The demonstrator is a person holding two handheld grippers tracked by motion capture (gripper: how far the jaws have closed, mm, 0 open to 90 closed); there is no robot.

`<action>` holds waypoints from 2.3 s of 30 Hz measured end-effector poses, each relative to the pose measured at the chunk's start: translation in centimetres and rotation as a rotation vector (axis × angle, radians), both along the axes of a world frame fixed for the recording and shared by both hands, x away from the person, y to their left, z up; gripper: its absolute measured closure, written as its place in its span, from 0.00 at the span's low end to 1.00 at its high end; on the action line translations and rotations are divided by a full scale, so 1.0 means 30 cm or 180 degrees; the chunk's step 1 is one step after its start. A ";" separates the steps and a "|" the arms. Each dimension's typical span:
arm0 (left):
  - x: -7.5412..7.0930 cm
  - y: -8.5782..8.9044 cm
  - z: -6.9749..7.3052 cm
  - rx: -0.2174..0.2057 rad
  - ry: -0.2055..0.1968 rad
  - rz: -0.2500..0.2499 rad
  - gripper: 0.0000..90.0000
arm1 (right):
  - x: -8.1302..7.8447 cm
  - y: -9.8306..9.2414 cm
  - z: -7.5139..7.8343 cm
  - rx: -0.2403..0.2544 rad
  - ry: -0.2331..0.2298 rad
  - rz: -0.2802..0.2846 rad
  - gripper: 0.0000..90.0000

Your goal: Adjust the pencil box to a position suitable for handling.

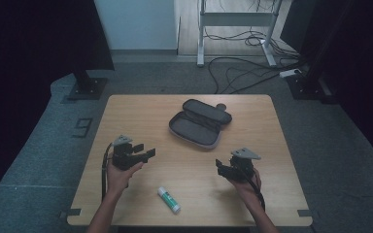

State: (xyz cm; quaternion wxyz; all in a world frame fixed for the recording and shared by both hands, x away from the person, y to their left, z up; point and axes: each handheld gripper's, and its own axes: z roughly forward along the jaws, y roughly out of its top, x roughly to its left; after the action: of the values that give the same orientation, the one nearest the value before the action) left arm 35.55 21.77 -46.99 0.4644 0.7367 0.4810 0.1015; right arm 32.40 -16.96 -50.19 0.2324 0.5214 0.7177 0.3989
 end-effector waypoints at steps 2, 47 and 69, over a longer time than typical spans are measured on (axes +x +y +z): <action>0.010 -0.004 0.002 0.0013 0.0001 0.0005 0.40 | 0.009 0.005 0.005 0.0000 0.0001 0.0017 0.27; 0.271 -0.113 -0.047 0.0112 0.0175 0.0137 0.41 | 0.237 0.058 0.027 0.0033 0.0189 -0.0080 0.35; 0.373 -0.164 -0.097 0.0147 0.0275 0.0227 0.41 | 0.388 0.083 -0.025 -0.0021 0.0385 -0.0305 0.41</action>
State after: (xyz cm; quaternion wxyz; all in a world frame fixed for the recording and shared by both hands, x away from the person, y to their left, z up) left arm 46.75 16.86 -49.90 0.4222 0.7332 0.5241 0.0972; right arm 44.04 -14.46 -50.94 0.2092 0.5776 0.7059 0.3527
